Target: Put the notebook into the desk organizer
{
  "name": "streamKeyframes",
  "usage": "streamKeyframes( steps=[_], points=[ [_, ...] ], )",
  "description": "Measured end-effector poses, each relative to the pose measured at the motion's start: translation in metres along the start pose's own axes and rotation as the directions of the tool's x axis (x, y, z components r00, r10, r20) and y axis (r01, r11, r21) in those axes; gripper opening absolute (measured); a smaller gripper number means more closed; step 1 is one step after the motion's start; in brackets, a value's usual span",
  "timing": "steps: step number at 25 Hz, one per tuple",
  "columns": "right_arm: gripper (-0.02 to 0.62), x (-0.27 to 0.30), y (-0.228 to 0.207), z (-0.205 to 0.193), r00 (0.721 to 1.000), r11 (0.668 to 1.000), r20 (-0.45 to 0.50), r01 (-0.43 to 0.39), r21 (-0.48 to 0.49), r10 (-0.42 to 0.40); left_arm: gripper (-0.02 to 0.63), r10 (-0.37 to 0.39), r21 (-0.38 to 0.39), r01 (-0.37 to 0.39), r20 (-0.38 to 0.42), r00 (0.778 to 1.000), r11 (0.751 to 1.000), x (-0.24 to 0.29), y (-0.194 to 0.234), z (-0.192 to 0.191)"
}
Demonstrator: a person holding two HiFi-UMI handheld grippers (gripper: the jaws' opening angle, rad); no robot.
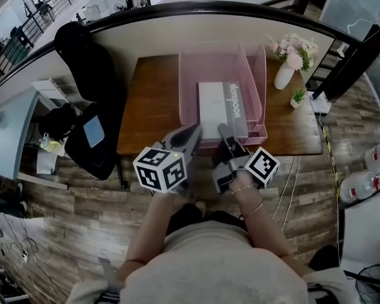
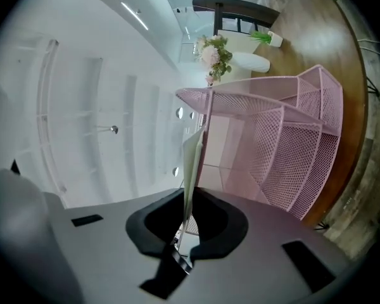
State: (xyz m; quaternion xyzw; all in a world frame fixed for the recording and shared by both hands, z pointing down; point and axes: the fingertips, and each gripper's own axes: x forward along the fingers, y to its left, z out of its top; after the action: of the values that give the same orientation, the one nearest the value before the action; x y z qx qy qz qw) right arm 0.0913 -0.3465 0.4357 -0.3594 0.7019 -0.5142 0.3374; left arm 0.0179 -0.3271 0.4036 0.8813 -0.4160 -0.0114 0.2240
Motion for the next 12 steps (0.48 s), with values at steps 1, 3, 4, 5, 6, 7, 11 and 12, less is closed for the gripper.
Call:
streamKeyframes(
  steps=[1, 3, 4, 5, 6, 7, 11, 12],
  points=[
    [0.025, 0.002, 0.0, 0.0, 1.0, 1.0, -0.002, -0.003, 0.002, 0.003, 0.011, -0.001, -0.002, 0.001, -0.002, 1.0, 1.0, 0.001, 0.001, 0.0],
    [0.03, 0.006, 0.001, 0.001, 1.0, 1.0, -0.006, -0.01, -0.005, 0.01, 0.011, -0.005, -0.001, 0.005, -0.003, 1.0, 1.0, 0.002, 0.002, 0.0],
    [0.031, 0.007, 0.002, 0.001, 1.0, 1.0, -0.007, -0.013, -0.016, 0.013, 0.011, -0.006, 0.0, 0.006, -0.003, 1.0, 1.0, 0.002, 0.003, 0.001],
    [0.032, 0.008, 0.002, 0.001, 1.0, 1.0, -0.006, -0.015, -0.028, 0.014, 0.011, -0.008, 0.002, 0.008, -0.002, 1.0, 1.0, 0.002, 0.004, 0.002],
    [0.035, 0.008, 0.003, 0.001, 1.0, 0.999, -0.005, -0.016, -0.036, 0.016, 0.011, -0.009, 0.003, 0.009, -0.001, 1.0, 1.0, 0.002, 0.004, 0.003],
    [0.039, 0.008, 0.004, 0.0, 1.0, 0.999, -0.004, -0.019, -0.04, 0.019, 0.011, -0.009, 0.003, 0.009, 0.0, 1.0, 1.0, 0.002, 0.004, 0.003],
    [0.099, 0.006, 0.011, 0.0, 0.999, 0.998, -0.01, -0.051, -0.043, 0.051, 0.011, -0.011, -0.004, 0.011, -0.001, 1.0, 1.0, 0.002, 0.003, 0.001],
    [0.12, 0.005, 0.014, 0.0, 0.998, 0.997, -0.012, -0.06, -0.04, 0.06, 0.011, -0.013, -0.007, 0.013, -0.001, 1.0, 1.0, 0.002, 0.003, 0.0]
  ],
)
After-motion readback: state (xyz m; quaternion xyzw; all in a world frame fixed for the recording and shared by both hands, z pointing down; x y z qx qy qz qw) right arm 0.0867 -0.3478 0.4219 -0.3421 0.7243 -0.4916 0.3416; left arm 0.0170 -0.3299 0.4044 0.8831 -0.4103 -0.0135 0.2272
